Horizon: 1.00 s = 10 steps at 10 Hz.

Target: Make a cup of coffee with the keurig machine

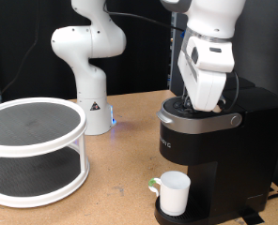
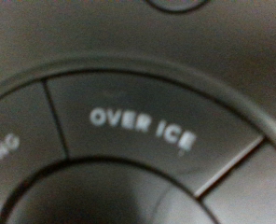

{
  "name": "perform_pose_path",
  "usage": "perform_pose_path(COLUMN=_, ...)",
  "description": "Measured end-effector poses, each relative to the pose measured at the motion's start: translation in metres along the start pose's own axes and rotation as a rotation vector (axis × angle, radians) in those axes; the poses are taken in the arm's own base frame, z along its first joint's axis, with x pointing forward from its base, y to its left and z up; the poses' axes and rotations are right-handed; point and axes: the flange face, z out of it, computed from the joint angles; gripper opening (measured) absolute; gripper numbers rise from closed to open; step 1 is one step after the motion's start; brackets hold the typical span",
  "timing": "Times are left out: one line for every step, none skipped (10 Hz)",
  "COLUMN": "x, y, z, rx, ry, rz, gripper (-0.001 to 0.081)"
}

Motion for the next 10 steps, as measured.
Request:
perform_pose_path(x=0.0012, y=0.0013, z=0.0001, rx=0.008, ry=-0.023, rz=-0.005, gripper=0.0007)
perform_pose_path(x=0.0022, y=0.0026, z=0.0002, rx=0.011, ry=-0.039, rz=-0.007, gripper=0.0007)
perform_pose_path(x=0.0019, y=0.0036, z=0.0007, rx=0.010, ry=-0.054, rz=-0.008, gripper=0.0007)
perform_pose_path(x=0.0019, y=0.0046, z=0.0011, rx=0.009, ry=-0.059, rz=-0.007, gripper=0.0007)
perform_pose_path(x=0.0018, y=0.0054, z=0.0013, rx=0.009, ry=-0.060, rz=-0.006, gripper=0.0007)
perform_pose_path(x=0.0017, y=0.0056, z=0.0014, rx=0.008, ry=-0.060, rz=-0.005, gripper=0.0007)
perform_pose_path(x=0.0019, y=0.0059, z=0.0014, rx=0.006, ry=-0.058, rz=-0.005, gripper=0.0007)
perform_pose_path(x=0.0023, y=0.0066, z=0.0013, rx=0.002, ry=-0.050, rz=-0.004, gripper=0.0007)
perform_pose_path(x=0.0034, y=0.0077, z=0.0010, rx=-0.006, ry=-0.032, rz=-0.005, gripper=0.0007)
perform_pose_path(x=0.0044, y=0.0083, z=0.0006, rx=-0.015, ry=-0.005, rz=-0.010, gripper=0.0007)
